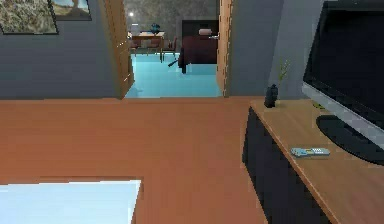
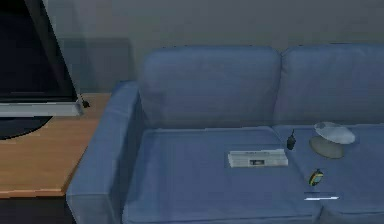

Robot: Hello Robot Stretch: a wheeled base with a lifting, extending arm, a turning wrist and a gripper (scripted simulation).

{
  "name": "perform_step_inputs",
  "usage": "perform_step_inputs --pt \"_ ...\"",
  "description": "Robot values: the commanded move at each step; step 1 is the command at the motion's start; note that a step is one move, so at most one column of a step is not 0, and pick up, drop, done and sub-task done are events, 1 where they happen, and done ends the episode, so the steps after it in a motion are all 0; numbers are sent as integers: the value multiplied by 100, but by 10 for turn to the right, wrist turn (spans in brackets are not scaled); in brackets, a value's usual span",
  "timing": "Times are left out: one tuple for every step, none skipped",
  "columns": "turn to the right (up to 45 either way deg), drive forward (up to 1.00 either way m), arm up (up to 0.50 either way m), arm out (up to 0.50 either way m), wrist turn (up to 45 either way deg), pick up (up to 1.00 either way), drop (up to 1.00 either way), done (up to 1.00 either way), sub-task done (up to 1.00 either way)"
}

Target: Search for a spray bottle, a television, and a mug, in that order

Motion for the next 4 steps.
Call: perform_step_inputs --pt "-60 0 0 0 0 0 0 0 0" --pt "0 100 0 0 0 0 0 0 0" --pt "0 100 0 0 0 0 0 0 0" --pt "-30 0 0 0 0 0 0 0 0"
